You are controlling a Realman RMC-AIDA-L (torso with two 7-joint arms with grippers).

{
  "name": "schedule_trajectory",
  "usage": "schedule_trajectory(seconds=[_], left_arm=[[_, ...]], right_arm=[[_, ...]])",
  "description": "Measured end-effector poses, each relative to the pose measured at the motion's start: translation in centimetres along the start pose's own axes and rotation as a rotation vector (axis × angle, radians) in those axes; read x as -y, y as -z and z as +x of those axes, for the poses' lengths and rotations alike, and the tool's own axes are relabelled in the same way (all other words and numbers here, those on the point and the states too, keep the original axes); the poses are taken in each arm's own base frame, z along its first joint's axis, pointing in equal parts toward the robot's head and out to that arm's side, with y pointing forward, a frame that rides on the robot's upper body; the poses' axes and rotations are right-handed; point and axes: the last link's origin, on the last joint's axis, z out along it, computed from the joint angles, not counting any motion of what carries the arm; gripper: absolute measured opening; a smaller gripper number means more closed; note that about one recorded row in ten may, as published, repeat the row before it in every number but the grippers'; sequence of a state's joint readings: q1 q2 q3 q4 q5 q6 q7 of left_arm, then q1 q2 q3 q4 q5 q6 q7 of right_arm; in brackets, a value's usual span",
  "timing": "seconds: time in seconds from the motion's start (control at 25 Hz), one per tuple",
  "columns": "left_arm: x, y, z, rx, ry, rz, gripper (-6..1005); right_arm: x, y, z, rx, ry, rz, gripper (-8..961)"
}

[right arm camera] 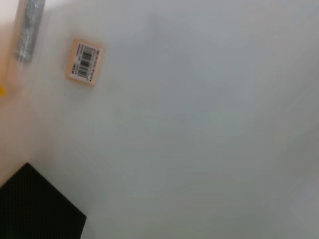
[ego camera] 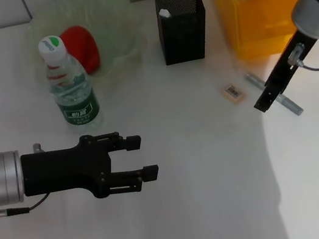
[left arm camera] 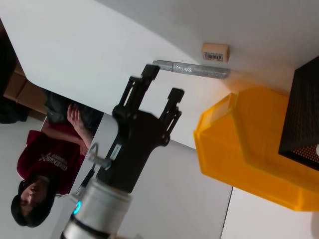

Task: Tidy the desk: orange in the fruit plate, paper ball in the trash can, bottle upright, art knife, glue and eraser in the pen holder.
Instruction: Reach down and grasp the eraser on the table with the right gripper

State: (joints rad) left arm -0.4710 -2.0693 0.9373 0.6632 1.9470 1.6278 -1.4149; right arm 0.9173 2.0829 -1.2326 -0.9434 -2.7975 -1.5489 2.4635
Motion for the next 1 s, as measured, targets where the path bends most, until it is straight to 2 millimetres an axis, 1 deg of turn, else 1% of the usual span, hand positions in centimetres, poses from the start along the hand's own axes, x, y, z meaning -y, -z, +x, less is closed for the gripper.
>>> schedule_trajectory(seconds=[0.04,0.12,0.28,0.32,0.36,0.52,0.6,0.76,1.0], left_arm=[[0.0,0.0,0.0,0.0,0.0,0.0,771],[0.0,0.0,0.1,0.0,-0.001,-0.003,772],[-0.1,-0.2,0.1,-0.001,-0.002,-0.007,772],[-0.1,-0.2,0.1,-0.002,-0.003,-0.008,772],[-0.1,-0.2,0.1,-0.002,-0.003,-0.008,772],[0.0,-0.3,0.3,-0.002,-0.007,-0.009,772],[0.0,-0.4,0.4,-0.002,-0.009,-0.011,772],[0.0,-0.5,0.4,-0.002,-0.006,-0.014,772],[0.2,-0.9,0.5,-0.002,0.0,-0.016,772]], right_arm=[[0.0,0.0,0.0,0.0,0.0,0.0,730],[-0.1,-1.0,-0.6,0.021,0.004,0.027,729],[-0.2,-1.4,-1.2,0.056,0.001,0.025,728],[-0.3,-1.9,-1.5,0.078,-0.006,0.019,728],[-0.3,-1.9,-1.5,0.078,-0.006,0.019,727],[-0.1,-3.1,-2.0,0.089,-0.012,0.033,726],[-0.1,-3.2,-2.1,0.091,-0.013,0.036,725],[-0.1,-3.5,-2.6,0.113,-0.012,0.046,650],[-0.1,-3.7,-2.6,0.121,-0.017,0.049,537]])
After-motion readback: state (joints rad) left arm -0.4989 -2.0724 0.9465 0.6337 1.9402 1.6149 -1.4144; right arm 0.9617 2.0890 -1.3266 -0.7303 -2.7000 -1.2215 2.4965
